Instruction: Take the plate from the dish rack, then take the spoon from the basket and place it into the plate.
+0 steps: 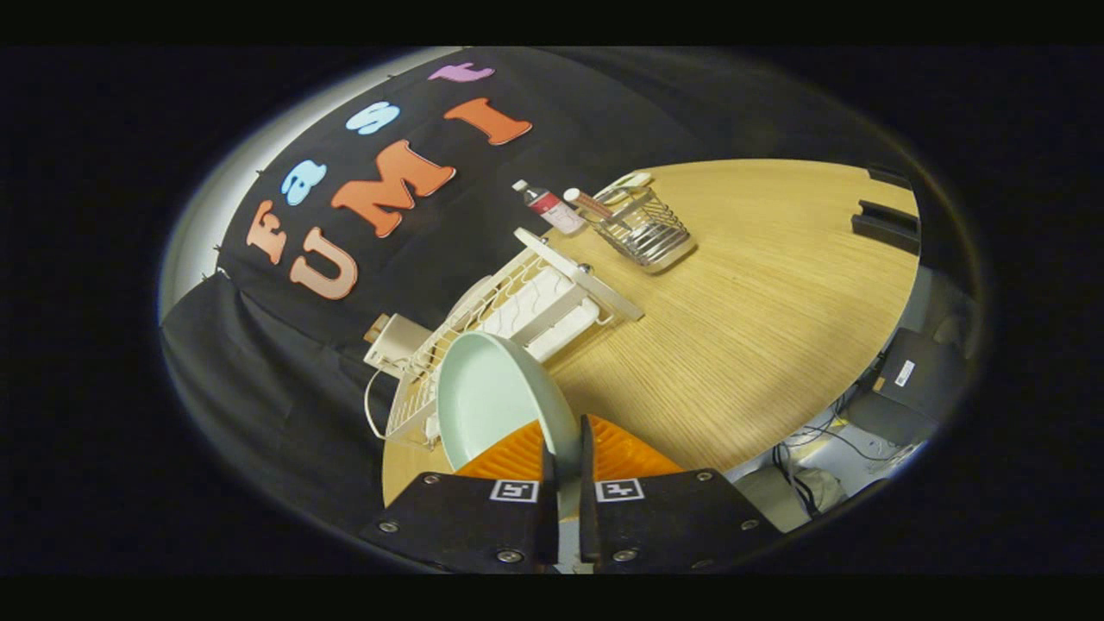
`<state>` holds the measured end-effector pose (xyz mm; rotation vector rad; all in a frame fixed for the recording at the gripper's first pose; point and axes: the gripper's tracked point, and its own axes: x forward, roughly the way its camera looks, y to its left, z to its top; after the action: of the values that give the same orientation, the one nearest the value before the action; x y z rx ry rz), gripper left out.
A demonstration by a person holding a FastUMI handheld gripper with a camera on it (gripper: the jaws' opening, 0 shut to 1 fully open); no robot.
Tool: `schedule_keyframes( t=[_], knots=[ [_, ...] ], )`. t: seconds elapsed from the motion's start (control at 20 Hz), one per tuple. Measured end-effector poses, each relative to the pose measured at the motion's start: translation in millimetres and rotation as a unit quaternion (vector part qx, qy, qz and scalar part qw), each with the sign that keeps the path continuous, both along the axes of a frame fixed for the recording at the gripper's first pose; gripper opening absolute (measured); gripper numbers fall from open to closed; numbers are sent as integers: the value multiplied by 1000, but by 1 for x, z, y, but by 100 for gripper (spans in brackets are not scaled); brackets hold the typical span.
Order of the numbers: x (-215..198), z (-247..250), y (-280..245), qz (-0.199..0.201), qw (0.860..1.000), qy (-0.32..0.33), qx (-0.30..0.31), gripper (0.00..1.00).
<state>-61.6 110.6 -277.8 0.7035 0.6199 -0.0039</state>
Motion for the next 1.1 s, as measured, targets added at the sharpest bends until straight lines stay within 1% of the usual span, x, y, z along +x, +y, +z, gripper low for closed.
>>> schedule_keyframes(
  t=[0.25, 0.45, 0.55, 0.7, 1.05, 1.1],
  knots=[
    [-5, -12, 2, 10, 1000, 14, 6, 10],
    [1, -12, -3, 12, 1000, 13, 1, 10],
    [1, -11, -3, 26, 1000, 7, -9, 14],
    [0, -13, -12, 32, 999, 6, -30, 16],
    [13, 0, -40, 16, 997, -23, -70, 17],
    [14, 2, -47, 11, 996, -29, -81, 20]
  ],
)
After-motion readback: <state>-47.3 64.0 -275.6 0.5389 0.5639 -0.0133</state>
